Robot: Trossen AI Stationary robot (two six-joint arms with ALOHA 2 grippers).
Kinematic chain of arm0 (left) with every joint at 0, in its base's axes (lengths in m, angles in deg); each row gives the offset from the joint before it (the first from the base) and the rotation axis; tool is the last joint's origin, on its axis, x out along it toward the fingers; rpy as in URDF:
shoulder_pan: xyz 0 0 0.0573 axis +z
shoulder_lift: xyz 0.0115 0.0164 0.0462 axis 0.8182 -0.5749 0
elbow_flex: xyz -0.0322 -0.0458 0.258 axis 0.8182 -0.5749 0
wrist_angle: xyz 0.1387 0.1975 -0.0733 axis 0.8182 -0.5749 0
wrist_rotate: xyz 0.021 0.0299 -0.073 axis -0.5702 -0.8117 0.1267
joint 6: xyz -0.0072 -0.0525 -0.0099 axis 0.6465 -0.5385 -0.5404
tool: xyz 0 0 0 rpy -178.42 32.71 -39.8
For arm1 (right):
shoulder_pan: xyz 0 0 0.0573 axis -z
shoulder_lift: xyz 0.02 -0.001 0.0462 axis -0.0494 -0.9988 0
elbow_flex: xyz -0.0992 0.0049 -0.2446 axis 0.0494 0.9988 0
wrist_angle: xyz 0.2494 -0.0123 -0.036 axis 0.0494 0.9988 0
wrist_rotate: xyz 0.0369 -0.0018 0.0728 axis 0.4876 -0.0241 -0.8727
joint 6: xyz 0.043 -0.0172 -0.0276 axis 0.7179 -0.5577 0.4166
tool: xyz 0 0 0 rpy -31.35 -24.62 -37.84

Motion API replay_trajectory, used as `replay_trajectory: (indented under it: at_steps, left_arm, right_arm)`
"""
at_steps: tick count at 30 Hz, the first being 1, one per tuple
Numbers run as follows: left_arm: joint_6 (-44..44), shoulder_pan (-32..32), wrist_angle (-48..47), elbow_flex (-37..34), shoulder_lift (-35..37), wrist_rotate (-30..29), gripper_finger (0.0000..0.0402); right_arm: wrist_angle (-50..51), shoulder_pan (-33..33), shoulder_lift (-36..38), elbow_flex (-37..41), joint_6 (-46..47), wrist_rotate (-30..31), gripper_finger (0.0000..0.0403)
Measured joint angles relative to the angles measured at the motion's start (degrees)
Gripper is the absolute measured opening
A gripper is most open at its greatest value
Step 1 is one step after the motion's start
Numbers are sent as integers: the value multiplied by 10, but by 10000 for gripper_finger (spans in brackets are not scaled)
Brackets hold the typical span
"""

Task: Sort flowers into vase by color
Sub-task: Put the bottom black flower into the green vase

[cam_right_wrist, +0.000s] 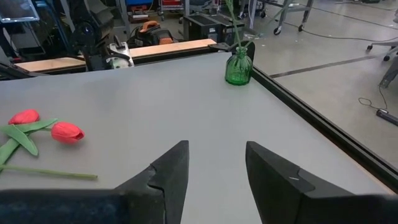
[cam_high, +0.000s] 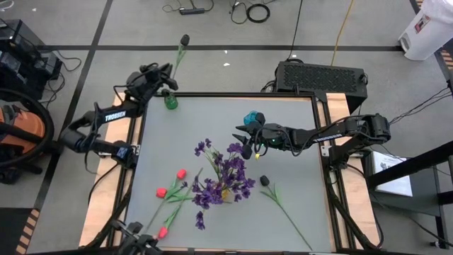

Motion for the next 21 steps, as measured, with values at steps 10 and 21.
replay_trajectory:
  at_steps: [10,21]
  left_arm:
    - [-4,5,-7,2,39,-1,73]
    - [-5,43,-118,60,97,2,73]
  right_arm:
    - [0,0,0,0,0,0,151]
    - [-32,10,0,0,5,-1,151]
